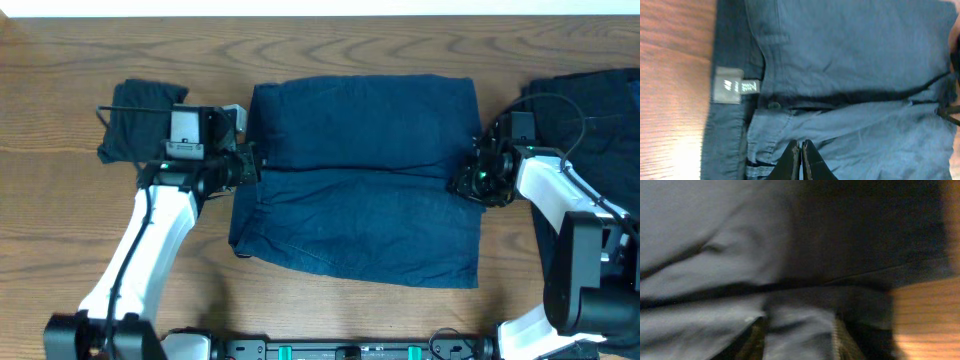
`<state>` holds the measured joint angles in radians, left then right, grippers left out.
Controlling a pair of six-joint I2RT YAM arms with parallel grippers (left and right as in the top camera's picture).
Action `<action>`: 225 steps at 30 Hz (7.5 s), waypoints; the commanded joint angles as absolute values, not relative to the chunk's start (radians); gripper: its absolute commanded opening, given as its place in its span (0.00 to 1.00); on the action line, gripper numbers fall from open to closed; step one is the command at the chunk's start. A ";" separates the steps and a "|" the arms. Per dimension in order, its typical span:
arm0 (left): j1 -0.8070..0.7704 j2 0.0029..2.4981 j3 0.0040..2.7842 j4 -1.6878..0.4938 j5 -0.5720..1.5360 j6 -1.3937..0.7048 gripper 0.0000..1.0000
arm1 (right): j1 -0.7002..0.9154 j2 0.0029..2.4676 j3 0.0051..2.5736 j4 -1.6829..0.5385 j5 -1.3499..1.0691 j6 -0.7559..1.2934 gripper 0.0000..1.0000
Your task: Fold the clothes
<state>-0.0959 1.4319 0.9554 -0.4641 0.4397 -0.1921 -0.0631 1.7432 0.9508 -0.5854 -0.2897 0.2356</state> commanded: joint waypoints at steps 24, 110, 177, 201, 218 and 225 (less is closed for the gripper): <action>-0.181 1.858 0.967 -0.244 0.485 -0.204 0.06 | 0.381 1.939 0.973 0.004 -0.720 0.419 0.01; -0.183 1.523 0.844 -0.815 0.347 -0.268 0.06 | -0.110 1.630 0.868 -0.740 -0.418 0.054 0.24; -0.180 1.586 0.886 -0.801 0.320 -0.309 0.06 | -0.113 1.789 0.979 -0.461 -0.166 0.119 0.50; -0.181 1.187 0.945 -1.073 0.320 -0.313 0.06 | 0.068 1.290 1.016 -1.113 -0.187 0.247 0.63; -0.181 1.189 0.868 -1.015 0.321 -0.313 0.14 | 0.072 1.290 0.694 -1.034 -0.172 0.489 0.64; -0.181 1.189 0.868 -1.012 0.320 -0.313 0.15 | 0.072 1.305 0.613 -0.960 -0.171 0.544 0.65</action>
<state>-0.1833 1.1892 0.8738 -1.0122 0.3294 -0.3115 0.0658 1.2922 0.6338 -0.9718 -0.1822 0.4889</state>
